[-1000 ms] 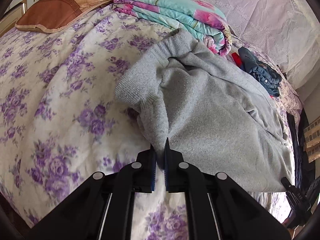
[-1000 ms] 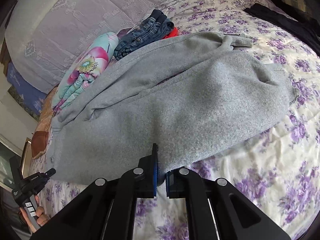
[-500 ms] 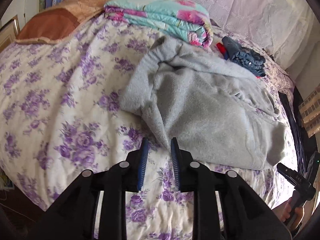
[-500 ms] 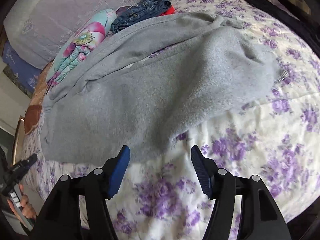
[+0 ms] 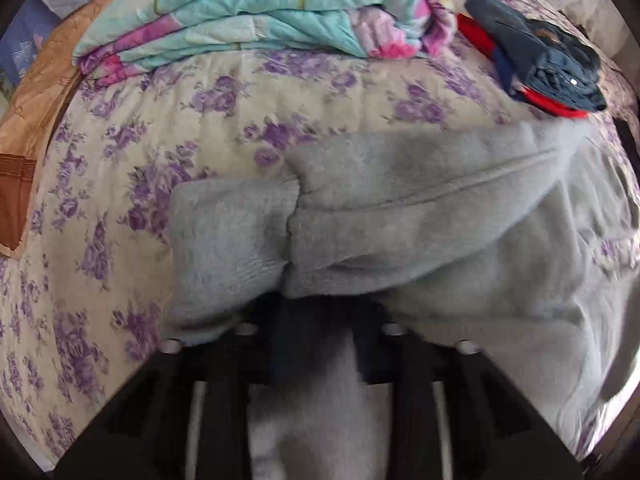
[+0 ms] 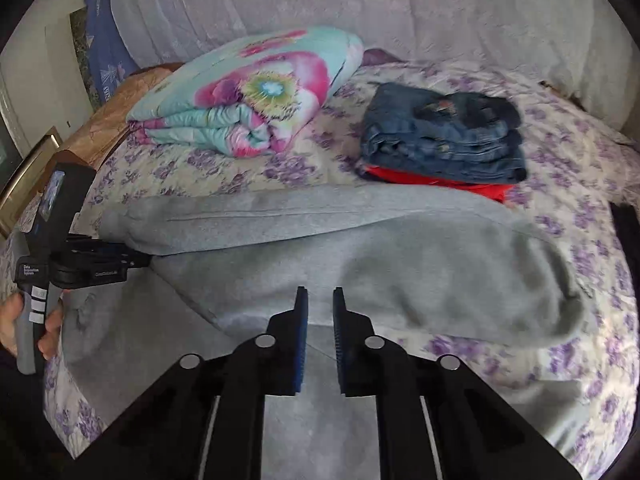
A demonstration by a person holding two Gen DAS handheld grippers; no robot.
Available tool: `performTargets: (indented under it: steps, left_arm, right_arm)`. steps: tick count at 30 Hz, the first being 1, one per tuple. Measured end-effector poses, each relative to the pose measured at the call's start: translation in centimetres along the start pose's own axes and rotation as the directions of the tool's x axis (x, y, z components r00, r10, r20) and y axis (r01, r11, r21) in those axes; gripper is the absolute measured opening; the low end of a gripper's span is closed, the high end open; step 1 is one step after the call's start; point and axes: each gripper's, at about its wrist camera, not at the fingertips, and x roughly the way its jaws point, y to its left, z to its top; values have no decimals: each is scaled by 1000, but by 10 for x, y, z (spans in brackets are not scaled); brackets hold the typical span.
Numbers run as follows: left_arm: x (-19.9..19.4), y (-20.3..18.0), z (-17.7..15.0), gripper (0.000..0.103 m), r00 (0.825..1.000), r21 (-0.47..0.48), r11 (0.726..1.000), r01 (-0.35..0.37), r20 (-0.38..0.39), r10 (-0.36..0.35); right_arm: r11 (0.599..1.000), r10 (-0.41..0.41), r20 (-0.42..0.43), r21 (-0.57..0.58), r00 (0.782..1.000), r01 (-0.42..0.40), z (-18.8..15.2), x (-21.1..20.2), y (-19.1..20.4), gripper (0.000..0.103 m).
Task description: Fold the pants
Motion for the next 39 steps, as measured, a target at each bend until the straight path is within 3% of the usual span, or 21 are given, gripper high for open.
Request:
performTargets:
  steps: [2,5,9,14,18,20,22,26,29,34,38,39]
  left_arm:
    - [0,13,9,2,1000,-71,997,8,16,-6]
    - [1,23,15,3,999,-84,996,41,22,-39]
    - [13,34,27,3,998,-122,991,57,10,-57]
    - [13,38,30,3,997,-89,993,75,-11,-76]
    - [-9,34,17,2,997,-66,994,83,6,-82]
    - [-28,35,16,2,994,-58,994,96,57,-93]
    - [-36,34,24,3,994,-43,997,58,91,-54]
    - [-6,27,67,2,1000,-46,999,29,-9,-29]
    - [7,33,83,1,1000,-56,998,3,-26,-5]
    - [16,44,97,1,999,-81,997,17,-36,-19]
    - [19,65,99,2,995,-104,991,87,-30,-90]
    - [25,76,100,2,993,-124,986,109,-30,-113]
  right_arm:
    - [999,-3,-18,-40,1000,2,16,28,20,12]
    - [997,34,-52,-61,998,-37,38,59,44,12]
    - [998,-6,-78,-69,997,0,73,101,62,12]
    - [1000,6,-138,2,990,-6,105,141,53,9]
    - [1000,7,-140,-2,990,-8,112,138,56,8]
    - [1000,12,-128,-11,992,-13,107,126,57,11]
    - [999,47,-103,-8,994,-48,99,108,59,14]
    - [993,112,-101,-38,989,-116,73,74,69,14]
    - [984,147,-94,-85,985,-156,51,51,81,14]
    - [956,250,-123,-127,960,-265,16,40,104,13]
    - [955,232,-236,-130,943,-268,-17,65,119,12]
    - [954,240,-195,-133,951,-268,-21,67,120,12]
